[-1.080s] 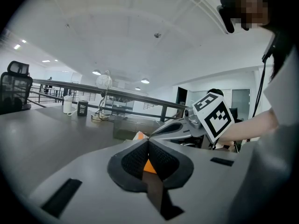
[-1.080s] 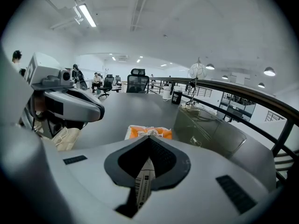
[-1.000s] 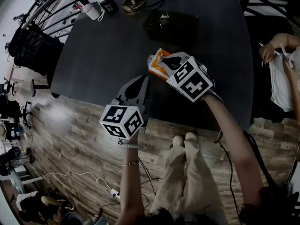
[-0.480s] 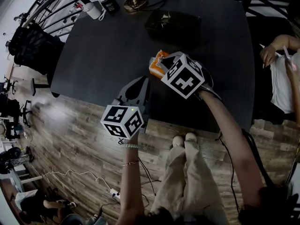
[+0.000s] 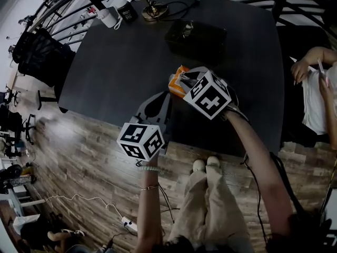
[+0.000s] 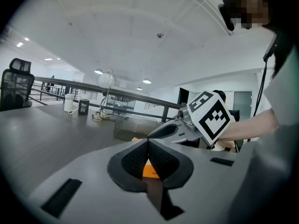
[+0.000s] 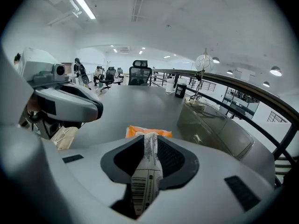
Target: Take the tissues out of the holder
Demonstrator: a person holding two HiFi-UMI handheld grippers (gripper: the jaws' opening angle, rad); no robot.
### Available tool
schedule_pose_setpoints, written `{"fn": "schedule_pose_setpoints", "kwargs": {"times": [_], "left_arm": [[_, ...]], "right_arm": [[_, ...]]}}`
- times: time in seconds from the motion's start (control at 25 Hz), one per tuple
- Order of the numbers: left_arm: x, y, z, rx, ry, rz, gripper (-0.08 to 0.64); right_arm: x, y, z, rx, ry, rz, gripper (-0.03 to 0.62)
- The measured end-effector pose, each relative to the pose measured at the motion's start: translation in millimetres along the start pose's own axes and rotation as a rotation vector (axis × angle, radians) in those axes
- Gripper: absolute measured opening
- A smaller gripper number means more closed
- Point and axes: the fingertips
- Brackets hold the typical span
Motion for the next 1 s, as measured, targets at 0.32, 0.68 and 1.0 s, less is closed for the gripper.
{"fn": "schedule_pose_setpoints", "kwargs": {"times": [0.32,0.68,1.0], "left_arm": [[5,-7,16,0.033,-0.025,-0.007,0.008],[31,-11,61,0.109,0.001,-0.074,0.008],[69,-30,73,0.118,0.057,-0.142,0.008]], "right_arm": [[14,-32,15,0.117,0.122,-0.051,0.075],[-3,-78,39,0.215,0.226,0.041,0.028],[-17,-140,64,0.432,0.331,-0.057,0.012]]}}
Point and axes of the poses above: the fingertips, and each gripper's own axes: y forward along the fingers, x to its right, z out of its top
